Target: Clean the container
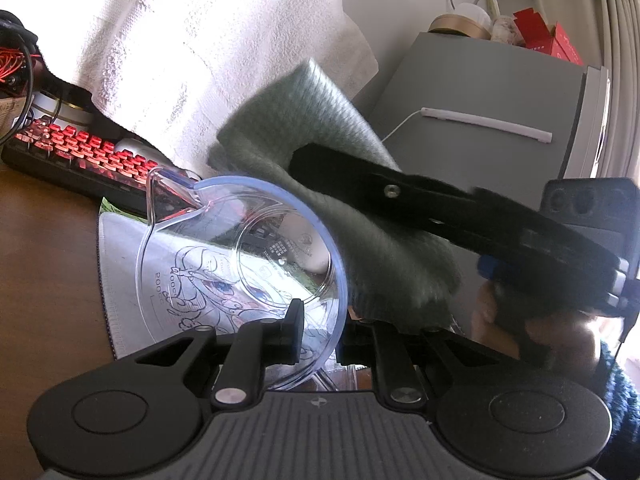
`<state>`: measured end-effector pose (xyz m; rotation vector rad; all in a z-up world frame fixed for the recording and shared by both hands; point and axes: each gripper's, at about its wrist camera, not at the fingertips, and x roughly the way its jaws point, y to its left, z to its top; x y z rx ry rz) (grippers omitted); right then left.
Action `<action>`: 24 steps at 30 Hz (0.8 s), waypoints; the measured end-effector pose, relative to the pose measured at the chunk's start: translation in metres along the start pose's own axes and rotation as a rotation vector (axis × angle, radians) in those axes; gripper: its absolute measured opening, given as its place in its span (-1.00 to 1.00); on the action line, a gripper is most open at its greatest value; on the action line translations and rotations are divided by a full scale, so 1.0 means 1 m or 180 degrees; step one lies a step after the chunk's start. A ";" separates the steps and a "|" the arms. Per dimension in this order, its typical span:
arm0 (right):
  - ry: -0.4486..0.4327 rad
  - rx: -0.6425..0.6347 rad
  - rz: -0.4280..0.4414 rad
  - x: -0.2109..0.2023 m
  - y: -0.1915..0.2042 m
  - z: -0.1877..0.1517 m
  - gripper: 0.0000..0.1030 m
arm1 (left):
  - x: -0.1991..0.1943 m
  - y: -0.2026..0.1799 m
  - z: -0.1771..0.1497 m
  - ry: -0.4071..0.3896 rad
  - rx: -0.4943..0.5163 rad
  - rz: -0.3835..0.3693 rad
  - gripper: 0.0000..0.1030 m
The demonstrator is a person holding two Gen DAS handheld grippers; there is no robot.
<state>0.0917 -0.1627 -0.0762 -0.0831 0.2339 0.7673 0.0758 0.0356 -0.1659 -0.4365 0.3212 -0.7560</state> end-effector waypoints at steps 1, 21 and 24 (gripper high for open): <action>0.0002 0.0038 -0.0063 0.000 -0.005 0.000 -0.70 | 0.000 0.000 0.000 0.0000 0.0000 0.0000 -0.71; 0.0023 0.0041 0.0216 0.001 0.026 0.000 -0.68 | 0.000 0.000 0.001 0.0006 -0.0001 -0.0008 -0.71; 0.0014 0.0071 0.0246 0.001 0.021 0.000 -0.69 | -0.001 0.000 0.000 0.0005 -0.0003 -0.0008 -0.71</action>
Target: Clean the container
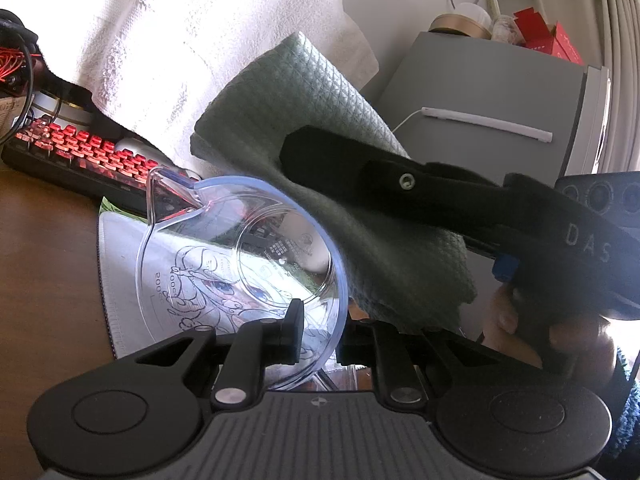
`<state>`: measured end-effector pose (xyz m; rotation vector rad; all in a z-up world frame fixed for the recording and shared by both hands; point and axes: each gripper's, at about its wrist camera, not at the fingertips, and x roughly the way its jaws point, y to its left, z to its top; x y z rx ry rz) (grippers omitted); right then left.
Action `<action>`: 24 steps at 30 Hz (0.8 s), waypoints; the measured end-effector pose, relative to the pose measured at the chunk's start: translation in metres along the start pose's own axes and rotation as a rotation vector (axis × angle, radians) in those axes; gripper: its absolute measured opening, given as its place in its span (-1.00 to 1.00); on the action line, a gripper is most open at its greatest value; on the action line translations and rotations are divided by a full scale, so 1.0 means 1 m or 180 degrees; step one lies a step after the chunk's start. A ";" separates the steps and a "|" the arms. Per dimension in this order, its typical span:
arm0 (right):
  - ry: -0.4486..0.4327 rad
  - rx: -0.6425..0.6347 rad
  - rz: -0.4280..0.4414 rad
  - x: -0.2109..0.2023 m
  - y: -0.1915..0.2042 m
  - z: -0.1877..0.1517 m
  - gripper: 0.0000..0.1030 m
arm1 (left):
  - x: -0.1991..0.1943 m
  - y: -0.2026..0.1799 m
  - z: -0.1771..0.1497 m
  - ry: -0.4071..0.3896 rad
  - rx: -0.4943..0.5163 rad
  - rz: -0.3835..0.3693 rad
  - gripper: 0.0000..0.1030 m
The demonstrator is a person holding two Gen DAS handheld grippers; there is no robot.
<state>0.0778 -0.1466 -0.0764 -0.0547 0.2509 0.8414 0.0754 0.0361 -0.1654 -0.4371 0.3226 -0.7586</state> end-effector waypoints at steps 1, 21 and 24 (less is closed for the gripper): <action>0.0000 0.0002 -0.0005 0.000 -0.002 0.000 -0.69 | 0.000 0.000 0.000 -0.0001 -0.0001 0.0001 -0.71; -0.0055 0.0283 -0.0405 -0.008 -0.037 -0.006 -0.69 | 0.002 0.001 -0.001 -0.0006 0.0002 0.0014 -0.71; -0.0035 0.0185 -0.0227 -0.007 -0.022 -0.005 -0.69 | 0.002 0.001 -0.001 -0.0005 0.0005 0.0015 -0.71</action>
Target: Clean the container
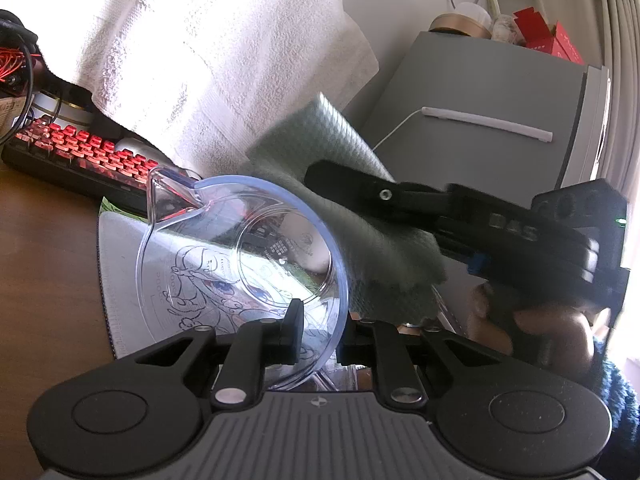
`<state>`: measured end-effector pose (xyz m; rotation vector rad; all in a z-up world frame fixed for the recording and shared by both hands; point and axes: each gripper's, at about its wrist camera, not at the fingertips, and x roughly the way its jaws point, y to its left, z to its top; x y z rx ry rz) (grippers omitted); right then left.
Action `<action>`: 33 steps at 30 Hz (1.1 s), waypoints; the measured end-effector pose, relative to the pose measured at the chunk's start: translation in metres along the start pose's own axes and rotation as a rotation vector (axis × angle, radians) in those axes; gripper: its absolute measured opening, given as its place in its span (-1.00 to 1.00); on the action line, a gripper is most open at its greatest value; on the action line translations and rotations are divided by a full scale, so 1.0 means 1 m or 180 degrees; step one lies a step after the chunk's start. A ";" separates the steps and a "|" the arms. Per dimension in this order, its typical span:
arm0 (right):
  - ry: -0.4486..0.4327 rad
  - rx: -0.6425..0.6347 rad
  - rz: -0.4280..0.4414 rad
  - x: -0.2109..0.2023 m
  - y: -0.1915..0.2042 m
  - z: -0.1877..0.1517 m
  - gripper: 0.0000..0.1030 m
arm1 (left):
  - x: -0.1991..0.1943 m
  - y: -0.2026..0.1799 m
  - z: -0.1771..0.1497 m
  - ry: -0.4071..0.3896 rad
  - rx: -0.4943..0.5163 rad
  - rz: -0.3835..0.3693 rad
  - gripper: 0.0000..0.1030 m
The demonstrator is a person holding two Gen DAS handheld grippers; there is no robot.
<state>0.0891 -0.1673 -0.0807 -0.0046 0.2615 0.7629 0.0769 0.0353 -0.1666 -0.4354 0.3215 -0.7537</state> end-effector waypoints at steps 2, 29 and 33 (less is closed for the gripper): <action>0.0010 -0.0059 0.0108 0.000 0.010 0.000 -0.68 | 0.000 0.000 0.000 -0.0001 0.0002 0.0002 -0.71; 0.0108 0.0161 -0.0262 0.010 -0.024 0.009 -0.69 | 0.000 -0.001 -0.001 0.0000 0.0015 0.0018 -0.70; 0.0165 -0.0004 0.0014 0.017 -0.001 0.011 -0.69 | 0.000 -0.001 -0.001 0.0000 0.0015 0.0020 -0.70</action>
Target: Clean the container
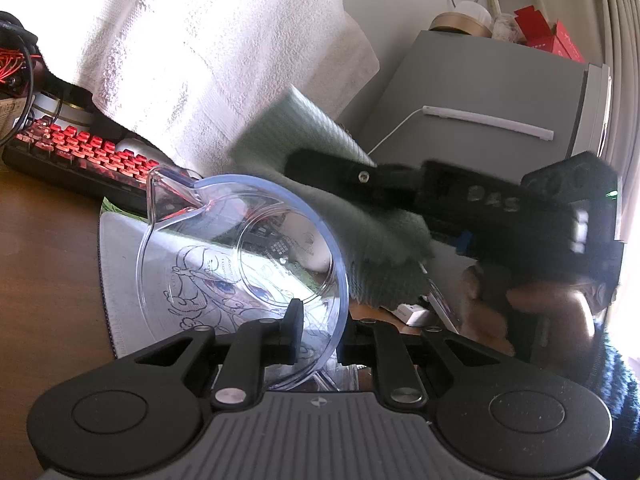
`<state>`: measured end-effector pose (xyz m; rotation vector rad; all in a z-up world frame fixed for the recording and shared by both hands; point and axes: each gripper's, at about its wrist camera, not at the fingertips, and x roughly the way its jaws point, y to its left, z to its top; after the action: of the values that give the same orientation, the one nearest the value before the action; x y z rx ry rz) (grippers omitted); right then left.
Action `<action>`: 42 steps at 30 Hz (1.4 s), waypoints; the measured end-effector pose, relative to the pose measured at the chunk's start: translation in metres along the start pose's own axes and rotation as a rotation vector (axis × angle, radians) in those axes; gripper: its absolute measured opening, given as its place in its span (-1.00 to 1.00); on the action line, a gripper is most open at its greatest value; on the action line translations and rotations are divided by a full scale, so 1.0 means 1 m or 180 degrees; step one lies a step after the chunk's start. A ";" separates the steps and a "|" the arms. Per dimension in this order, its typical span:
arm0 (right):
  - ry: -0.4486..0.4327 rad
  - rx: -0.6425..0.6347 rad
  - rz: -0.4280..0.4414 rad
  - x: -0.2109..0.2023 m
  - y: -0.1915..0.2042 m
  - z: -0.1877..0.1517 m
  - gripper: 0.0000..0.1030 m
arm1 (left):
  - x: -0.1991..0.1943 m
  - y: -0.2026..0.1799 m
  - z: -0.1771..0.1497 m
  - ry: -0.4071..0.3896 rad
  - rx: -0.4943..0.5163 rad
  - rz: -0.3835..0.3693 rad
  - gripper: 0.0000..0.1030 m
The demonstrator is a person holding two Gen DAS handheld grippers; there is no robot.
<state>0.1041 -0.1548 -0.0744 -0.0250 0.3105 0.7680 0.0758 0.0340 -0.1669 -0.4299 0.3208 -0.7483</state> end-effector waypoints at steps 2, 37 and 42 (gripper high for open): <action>0.0028 -0.0113 0.0055 0.003 0.011 0.001 -0.68 | 0.000 0.000 0.000 0.0001 0.0001 0.0001 -0.70; 0.0172 -0.0307 0.0178 0.011 0.023 0.009 -0.68 | 0.000 -0.002 -0.001 0.0005 0.0009 0.0014 -0.69; 0.0199 -0.0257 0.0161 0.015 0.008 0.011 -0.71 | 0.000 -0.003 -0.001 0.0006 0.0019 0.0023 -0.69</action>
<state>0.1120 -0.1374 -0.0671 -0.1178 0.3405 0.8309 0.0739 0.0323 -0.1663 -0.4222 0.3219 -0.7424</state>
